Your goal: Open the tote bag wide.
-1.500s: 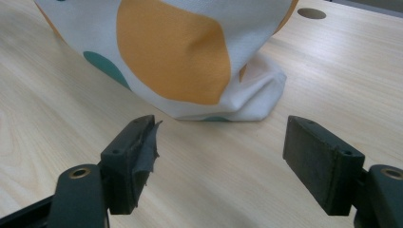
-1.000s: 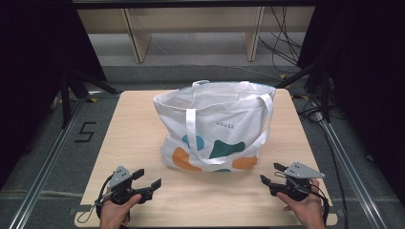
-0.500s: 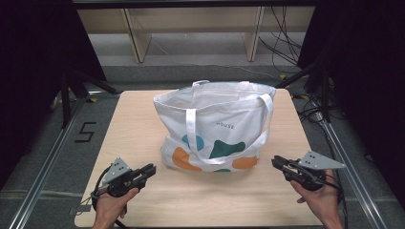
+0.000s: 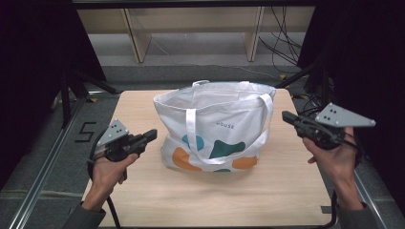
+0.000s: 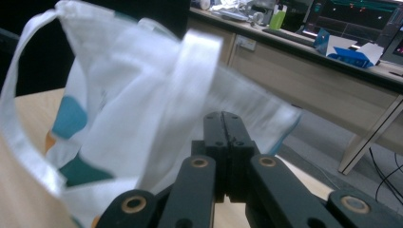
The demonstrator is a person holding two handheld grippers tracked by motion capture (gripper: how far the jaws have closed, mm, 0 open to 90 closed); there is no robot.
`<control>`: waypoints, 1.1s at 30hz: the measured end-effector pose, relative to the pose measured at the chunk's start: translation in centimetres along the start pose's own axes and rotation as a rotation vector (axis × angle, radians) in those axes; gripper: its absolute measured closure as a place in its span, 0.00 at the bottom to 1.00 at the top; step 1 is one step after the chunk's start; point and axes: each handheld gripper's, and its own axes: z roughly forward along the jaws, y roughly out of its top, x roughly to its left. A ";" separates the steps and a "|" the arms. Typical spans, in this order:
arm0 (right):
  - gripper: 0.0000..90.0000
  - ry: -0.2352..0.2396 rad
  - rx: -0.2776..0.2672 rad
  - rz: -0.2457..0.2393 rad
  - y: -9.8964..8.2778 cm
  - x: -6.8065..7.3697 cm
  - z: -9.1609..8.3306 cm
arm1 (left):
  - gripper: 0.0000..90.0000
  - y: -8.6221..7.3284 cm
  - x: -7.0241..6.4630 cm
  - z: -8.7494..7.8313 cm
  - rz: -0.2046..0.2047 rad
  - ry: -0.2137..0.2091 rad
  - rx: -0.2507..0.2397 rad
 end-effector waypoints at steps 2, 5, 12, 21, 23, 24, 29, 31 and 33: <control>1.00 -0.010 0.011 -0.007 0.9 -0.8 0.8 | 0.99 1.3 0.1 0.3 -0.006 -0.007 -0.025; 1.00 -0.009 0.032 0.009 1.8 -1.6 2.1 | 0.99 2.9 0.0 0.3 -0.004 -0.013 -0.052; 1.00 0.014 0.042 0.014 3.7 -3.1 4.4 | 0.99 7.0 -0.4 1.4 0.035 -0.010 -0.061; 1.00 0.091 0.098 -0.006 3.9 -2.0 7.4 | 0.98 6.5 0.4 4.8 0.012 -0.015 0.027; 1.00 0.104 0.117 0.000 3.7 -1.6 7.5 | 0.98 5.8 0.5 5.2 0.009 -0.018 0.042; 1.00 0.100 0.124 -0.007 3.6 -1.4 7.6 | 0.98 5.3 0.5 5.3 0.010 -0.018 0.050; 1.00 0.122 0.179 -0.060 1.3 -0.3 8.7 | 0.98 2.3 0.6 5.6 0.020 -0.020 0.110; 1.00 0.129 0.209 -0.066 0.0 0.2 9.0 | 0.98 1.1 0.8 5.7 0.013 -0.024 0.127; 1.00 0.158 0.244 -0.049 -1.4 0.8 9.3 | 0.98 -0.1 0.9 5.7 0.006 -0.030 0.139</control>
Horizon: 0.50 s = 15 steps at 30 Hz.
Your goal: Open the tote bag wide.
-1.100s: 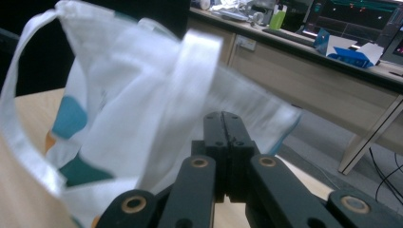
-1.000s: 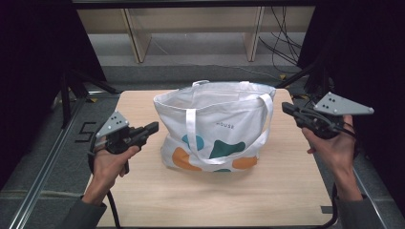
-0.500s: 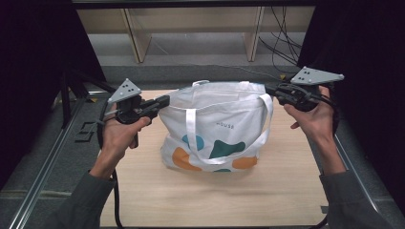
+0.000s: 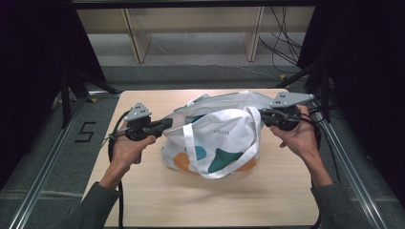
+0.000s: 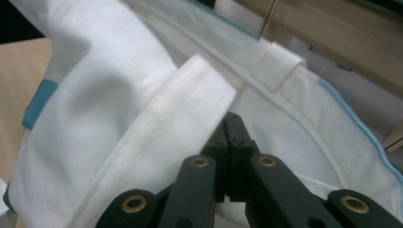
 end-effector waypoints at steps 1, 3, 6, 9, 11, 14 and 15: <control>1.00 -0.003 0.004 -0.018 -0.4 0.1 0.3 | 0.98 -0.6 0.0 0.2 -0.002 -0.006 0.005; 1.00 0.019 0.035 -0.003 -1.6 0.6 1.1 | 0.99 -1.1 0.0 0.4 0.000 -0.004 0.016; 1.00 0.043 0.048 0.020 -3.1 1.3 2.1 | 0.99 -3.0 -0.1 1.2 0.006 0.005 0.058; 1.00 0.043 0.078 -0.004 -4.4 2.3 3.0 | 0.99 -5.6 0.4 2.4 -0.017 -0.004 0.095; 1.00 0.044 0.106 -0.015 -5.3 2.8 3.6 | 0.99 -6.6 0.5 2.8 -0.027 -0.004 0.101; 1.00 0.039 0.097 -0.010 -6.5 3.2 4.1 | 0.99 -7.3 0.7 3.2 -0.023 0.010 0.105; 1.00 0.040 0.100 -0.007 -6.7 3.3 4.1 | 0.99 -7.5 0.7 3.3 -0.021 0.014 0.108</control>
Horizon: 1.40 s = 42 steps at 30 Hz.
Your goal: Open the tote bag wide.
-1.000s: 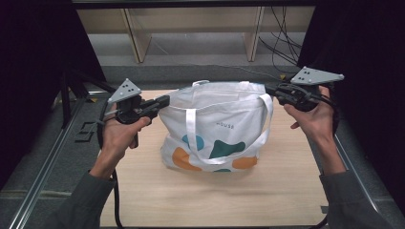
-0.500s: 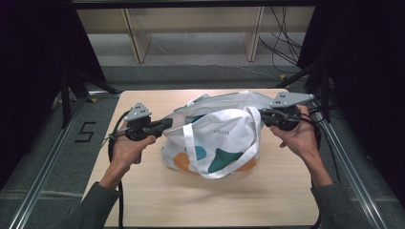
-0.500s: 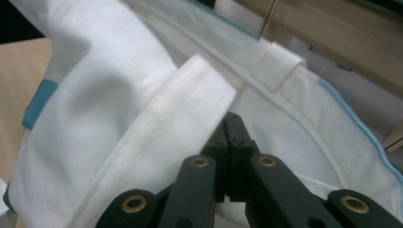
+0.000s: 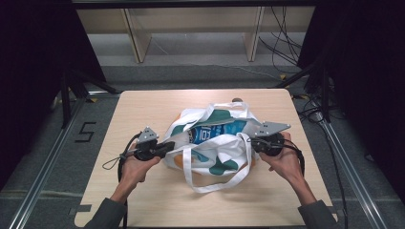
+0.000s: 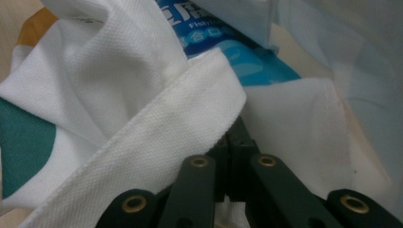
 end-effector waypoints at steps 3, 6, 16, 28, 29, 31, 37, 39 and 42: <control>1.00 -0.007 0.032 -0.023 -0.9 0.4 -0.3 | 0.99 -0.2 0.5 0.2 0.005 0.011 0.012; 1.00 -0.005 0.053 -0.036 -1.7 0.6 -0.9 | 0.99 0.3 0.2 -0.2 -0.021 -0.003 -0.012; 1.00 -0.069 -0.085 -0.077 4.1 1.2 -3.7 | 0.99 5.1 -3.6 -0.5 0.124 -0.055 -0.020; 1.00 -0.124 -0.149 -0.077 8.1 1.7 -5.5 | 0.99 6.8 -3.9 1.7 0.124 -0.051 -0.005; 1.00 -0.157 -0.145 -0.065 8.1 1.3 -6.0 | 0.99 7.0 -3.8 1.7 0.120 -0.052 -0.003; 1.00 -0.128 -0.181 -0.047 8.1 1.1 -6.5 | 0.99 7.1 -3.7 1.7 0.115 -0.056 -0.007; 1.00 0.042 -0.052 -0.123 8.8 5.1 -2.1 | 0.99 7.8 -3.5 2.3 0.085 -0.054 -0.002; 1.00 0.003 0.055 -0.176 8.6 5.4 0.0 | 0.99 8.2 -3.1 2.7 0.067 -0.072 0.000; 1.00 0.051 0.173 -0.173 7.2 5.7 2.3 | 0.99 8.9 -2.5 3.3 0.096 -0.024 0.025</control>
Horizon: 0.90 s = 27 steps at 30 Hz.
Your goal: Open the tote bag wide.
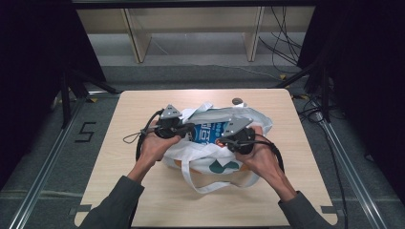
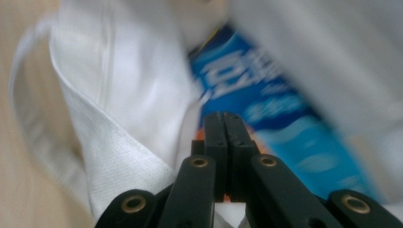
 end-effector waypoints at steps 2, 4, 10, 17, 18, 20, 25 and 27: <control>1.00 0.059 0.032 0.008 -1.0 0.5 0.7 | 0.99 0.5 0.6 0.7 -0.021 0.018 -0.008; 1.00 0.092 0.046 0.022 -2.2 1.1 1.2 | 0.99 1.0 1.4 1.3 -0.028 0.041 0.000; 1.00 0.157 0.038 0.021 -4.4 2.4 1.0 | 0.99 2.3 2.8 4.0 -0.022 0.077 0.085; 1.00 0.193 0.098 0.033 -5.5 3.4 1.5 | 0.99 3.1 3.0 5.7 -0.020 0.091 0.135; 1.00 0.193 0.098 0.033 -5.5 3.4 1.5 | 0.99 3.0 2.9 5.7 -0.028 0.090 0.130; 1.00 0.183 0.066 0.031 -5.3 2.9 0.9 | 0.99 3.1 2.6 5.3 -0.034 0.072 0.111; 1.00 0.140 -0.042 0.072 -4.4 1.7 -1.0 | 0.97 3.4 1.6 3.1 -0.003 -0.011 0.111; 1.00 0.096 -0.117 0.076 -3.8 0.2 -2.8 | 0.98 3.6 1.2 2.2 -0.005 -0.045 0.107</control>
